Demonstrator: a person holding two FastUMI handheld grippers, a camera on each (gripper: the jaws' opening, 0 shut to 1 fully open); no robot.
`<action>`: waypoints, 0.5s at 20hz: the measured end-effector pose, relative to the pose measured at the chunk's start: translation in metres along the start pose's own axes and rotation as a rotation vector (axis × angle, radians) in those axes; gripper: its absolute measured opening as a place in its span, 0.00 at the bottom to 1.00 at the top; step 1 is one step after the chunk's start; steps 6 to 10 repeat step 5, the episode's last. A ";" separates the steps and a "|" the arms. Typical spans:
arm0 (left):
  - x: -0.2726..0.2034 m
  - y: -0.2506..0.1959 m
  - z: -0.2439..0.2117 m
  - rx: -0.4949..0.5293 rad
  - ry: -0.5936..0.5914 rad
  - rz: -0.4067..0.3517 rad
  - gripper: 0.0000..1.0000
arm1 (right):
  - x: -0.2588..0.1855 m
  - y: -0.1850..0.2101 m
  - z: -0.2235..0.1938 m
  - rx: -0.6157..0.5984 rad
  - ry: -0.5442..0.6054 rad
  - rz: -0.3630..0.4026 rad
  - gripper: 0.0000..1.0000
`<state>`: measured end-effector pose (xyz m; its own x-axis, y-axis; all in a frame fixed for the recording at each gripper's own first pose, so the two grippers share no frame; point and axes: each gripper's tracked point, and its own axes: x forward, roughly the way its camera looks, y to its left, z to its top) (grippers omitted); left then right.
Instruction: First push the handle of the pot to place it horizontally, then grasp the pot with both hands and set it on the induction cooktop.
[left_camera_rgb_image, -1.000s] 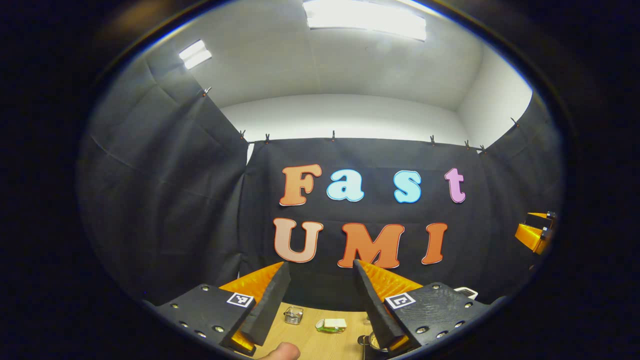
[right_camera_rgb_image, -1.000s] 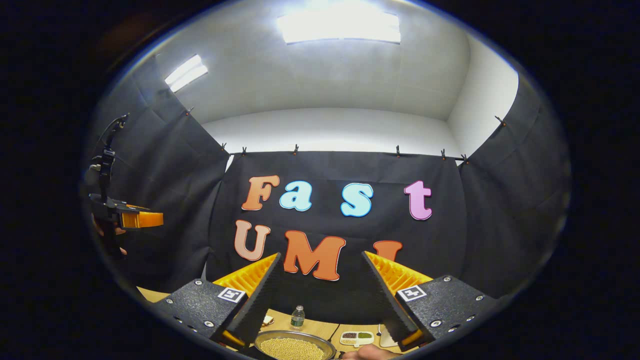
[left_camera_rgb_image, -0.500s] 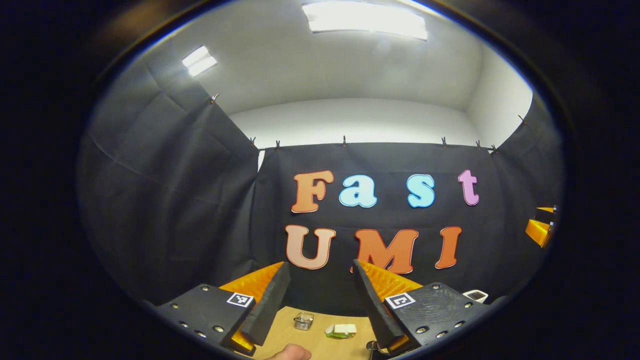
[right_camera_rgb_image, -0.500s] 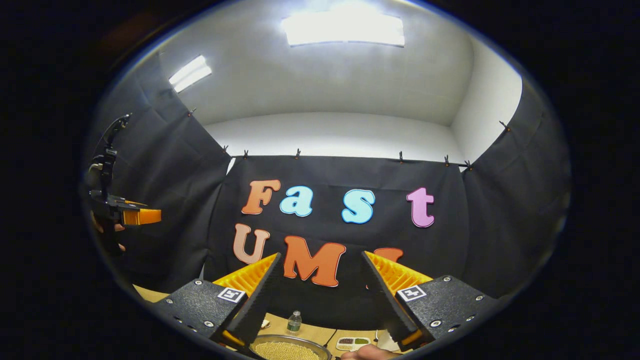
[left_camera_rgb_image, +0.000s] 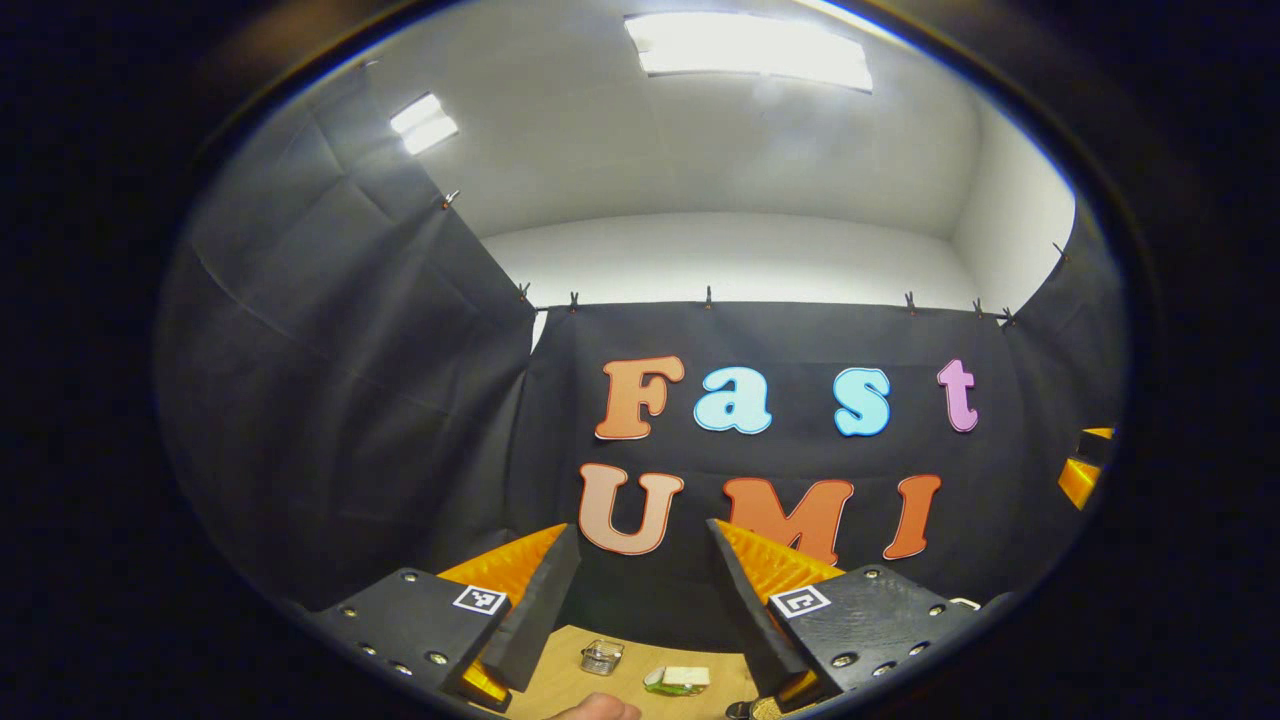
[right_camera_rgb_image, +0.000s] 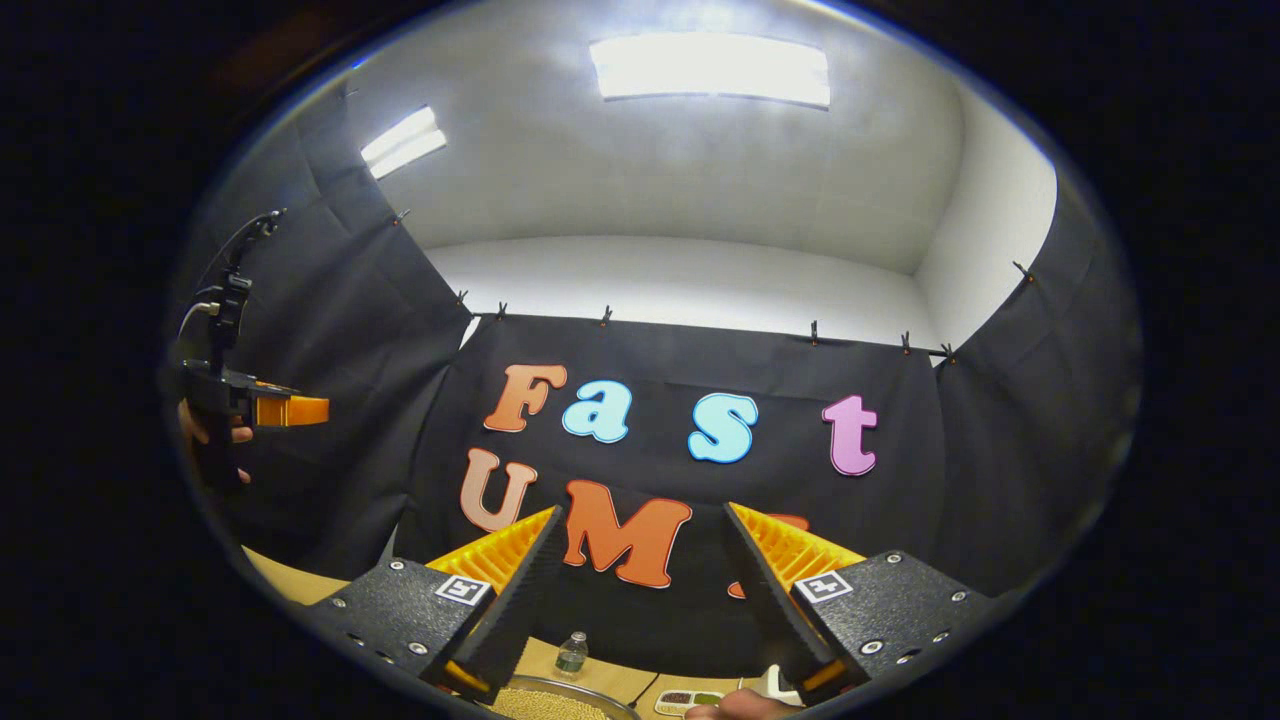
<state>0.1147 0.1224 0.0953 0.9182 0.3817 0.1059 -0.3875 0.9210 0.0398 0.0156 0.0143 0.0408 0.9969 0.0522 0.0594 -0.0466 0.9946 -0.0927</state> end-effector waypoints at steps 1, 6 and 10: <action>0.005 -0.004 -0.004 -0.001 0.000 -0.004 0.80 | 0.004 0.001 -0.002 0.005 0.003 0.003 0.95; 0.011 -0.007 -0.009 0.022 -0.017 -0.016 0.80 | 0.014 0.002 -0.005 0.018 -0.004 0.011 0.95; 0.011 -0.007 -0.009 0.022 -0.017 -0.016 0.80 | 0.014 0.002 -0.005 0.018 -0.004 0.011 0.95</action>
